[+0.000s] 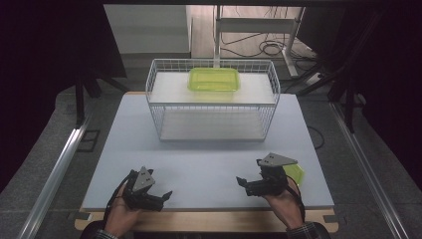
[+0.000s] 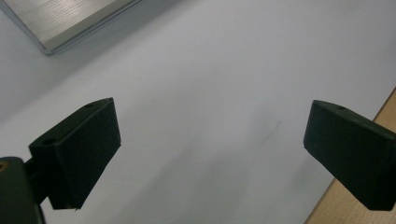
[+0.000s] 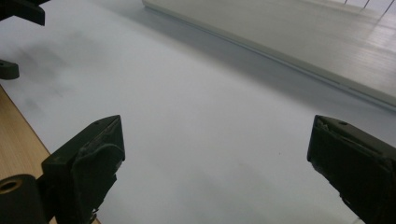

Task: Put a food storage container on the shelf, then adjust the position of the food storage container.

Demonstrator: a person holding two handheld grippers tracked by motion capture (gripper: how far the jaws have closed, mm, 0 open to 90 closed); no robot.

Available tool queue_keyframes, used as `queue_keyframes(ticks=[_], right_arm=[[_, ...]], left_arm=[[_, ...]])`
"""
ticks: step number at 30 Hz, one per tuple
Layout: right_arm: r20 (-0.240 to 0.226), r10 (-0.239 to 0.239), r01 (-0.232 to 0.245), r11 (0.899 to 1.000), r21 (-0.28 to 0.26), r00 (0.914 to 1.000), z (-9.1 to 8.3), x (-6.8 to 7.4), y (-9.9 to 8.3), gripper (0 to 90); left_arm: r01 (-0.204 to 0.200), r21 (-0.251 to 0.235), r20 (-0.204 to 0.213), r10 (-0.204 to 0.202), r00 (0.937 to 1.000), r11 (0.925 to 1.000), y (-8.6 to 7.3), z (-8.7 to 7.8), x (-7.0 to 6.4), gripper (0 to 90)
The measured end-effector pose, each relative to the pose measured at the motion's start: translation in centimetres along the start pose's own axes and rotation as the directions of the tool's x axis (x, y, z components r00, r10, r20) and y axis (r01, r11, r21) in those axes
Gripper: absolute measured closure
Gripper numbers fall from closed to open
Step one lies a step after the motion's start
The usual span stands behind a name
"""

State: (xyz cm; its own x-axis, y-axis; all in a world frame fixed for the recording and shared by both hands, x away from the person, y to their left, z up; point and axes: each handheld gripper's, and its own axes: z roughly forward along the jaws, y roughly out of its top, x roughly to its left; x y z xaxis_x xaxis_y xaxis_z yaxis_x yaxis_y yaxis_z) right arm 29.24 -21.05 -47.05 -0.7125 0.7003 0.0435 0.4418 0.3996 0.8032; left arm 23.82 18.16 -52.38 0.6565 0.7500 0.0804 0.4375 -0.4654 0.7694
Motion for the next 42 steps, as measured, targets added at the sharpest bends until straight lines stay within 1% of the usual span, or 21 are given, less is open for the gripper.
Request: queue_keyframes(ticks=[2,4,5,9,10,15,18,19,20,21,24,26,31,32,33,34,38,39,40,41,42], right_arm=[[-0.002,-0.001,0.001,1.0,0.003,1.0,0.1,0.0,-0.1,4.3],[-0.003,-0.003,0.003,1.0,0.027,1.0,0.5,0.3,-0.6,4.3],[-0.003,-0.003,0.003,1.0,0.027,1.0,0.5,0.3,-0.6,4.3],[0.004,-0.018,0.017,0.998,0.059,0.9998,1.0,0.5,-1.0,4.3],[0.006,-0.015,0.015,0.998,0.061,0.9999,1.0,0.6,-1.0,4.3],[0.039,-0.018,0.015,0.996,0.088,0.9991,1.1,0.3,-1.2,2.4],[0.047,-0.005,0.001,0.996,0.087,0.9989,1.0,0.1,-1.1,1.7],[0.049,0.019,-0.023,0.996,0.086,0.9986,0.8,-0.2,-1.1,1.4],[0.049,0.019,-0.023,0.996,0.086,0.9986,0.8,-0.2,-1.1,1.4],[0.062,0.024,-0.029,0.996,0.084,0.9978,0.6,-0.5,-1.1,1.3],[0.066,0.032,-0.038,0.995,0.087,0.9973,0.3,-0.8,-1.0,1.3],[0.081,0.036,-0.043,0.995,0.089,0.9961,-0.1,-1.1,-1.0,2.8],[0.123,0.052,-0.062,0.995,0.081,0.9911,-1.2,-2.1,-0.9,14.7],[0.136,0.068,-0.079,0.994,0.078,0.9883,-1.7,-2.5,-1.0,21.7],[0.148,0.075,-0.087,0.994,0.074,0.9862,-1.9,-2.8,-1.0,26.6],[0.148,0.075,-0.087,0.994,0.074,0.9862,-1.9,-2.8,-1.0,26.6],[0.174,0.088,-0.103,0.991,0.081,0.9808,-2.9,-3.6,-1.2,44.9],[0.171,0.093,-0.109,0.99,0.086,0.9808,-3.1,-3.9,-1.3,49.4],[0.179,0.087,-0.105,0.99,0.097,0.98,-3.5,-4.2,-1.4,56.5],[0.179,0.087,-0.105,0.99,0.097,0.98,-3.5,-4.2,-1.4,56.5],[0.185,0.081,-0.101,0.99,0.101,0.9794,-3.6,-4.3,-1.5,61.1]], left_arm=[[-0.006,0.003,-0.001,0.006,1.0,1.0,0.0,0.0,0.0,3.5],[-0.014,0.005,-0.004,0.014,0.9999,0.9999,0.0,0.1,-0.1,3.5],[-0.014,0.005,-0.004,0.014,0.9999,0.9999,0.0,0.1,-0.1,3.5],[-0.017,0.006,-0.007,0.017,0.9998,0.9998,0.0,0.1,-0.1,3.5],[-0.017,0.006,-0.007,0.017,0.9998,0.9998,0.0,0.1,-0.1,3.5],[-0.021,0.011,-0.007,0.021,0.9997,0.9997,-0.1,0.2,-0.1,3.5],[-0.018,0.012,-0.008,0.018,0.9998,0.9998,-0.1,0.2,-0.1,3.5],[-0.019,0.012,-0.009,0.019,0.9998,0.9997,-0.1,0.2,-0.1,3.5],[-0.019,0.012,-0.009,0.019,0.9998,0.9997,-0.1,0.2,-0.1,3.5],[-0.019,0.013,-0.009,0.02,0.9998,0.9997,-0.1,0.2,-0.1,3.5],[-0.015,0.014,-0.007,0.015,0.9999,0.9998,-0.1,0.2,-0.1,3.5],[-0.016,0.015,-0.007,0.016,0.9999,0.9998,-0.1,0.2,-0.1,3.5],[-0.014,0.015,-0.009,0.015,0.9998,0.9998,-0.1,0.2,-0.1,3.5],[-0.014,0.015,-0.009,0.014,0.9999,0.9998,-0.1,0.2,-0.1,3.5],[-0.014,0.015,-0.009,0.014,0.9999,0.9998,-0.1,0.2,-0.1,3.5],[-0.015,0.016,-0.009,0.015,0.9998,0.9998,-0.1,0.3,-0.1,3.5],[-0.016,0.017,-0.01,0.016,0.9998,0.9997,-0.1,0.3,-0.1,3.6],[-0.016,0.017,-0.01,0.016,0.9998,0.9997,-0.1,0.3,-0.1,3.5],[-0.016,0.017,-0.01,0.016,0.9998,0.9997,-0.1,0.3,-0.1,3.5],[-0.016,0.017,-0.01,0.016,0.9998,0.9997,-0.1,0.3,-0.1,3.5],[-0.016,0.017,-0.01,0.016,0.9998,0.9997,-0.1,0.3,-0.1,3.5]])
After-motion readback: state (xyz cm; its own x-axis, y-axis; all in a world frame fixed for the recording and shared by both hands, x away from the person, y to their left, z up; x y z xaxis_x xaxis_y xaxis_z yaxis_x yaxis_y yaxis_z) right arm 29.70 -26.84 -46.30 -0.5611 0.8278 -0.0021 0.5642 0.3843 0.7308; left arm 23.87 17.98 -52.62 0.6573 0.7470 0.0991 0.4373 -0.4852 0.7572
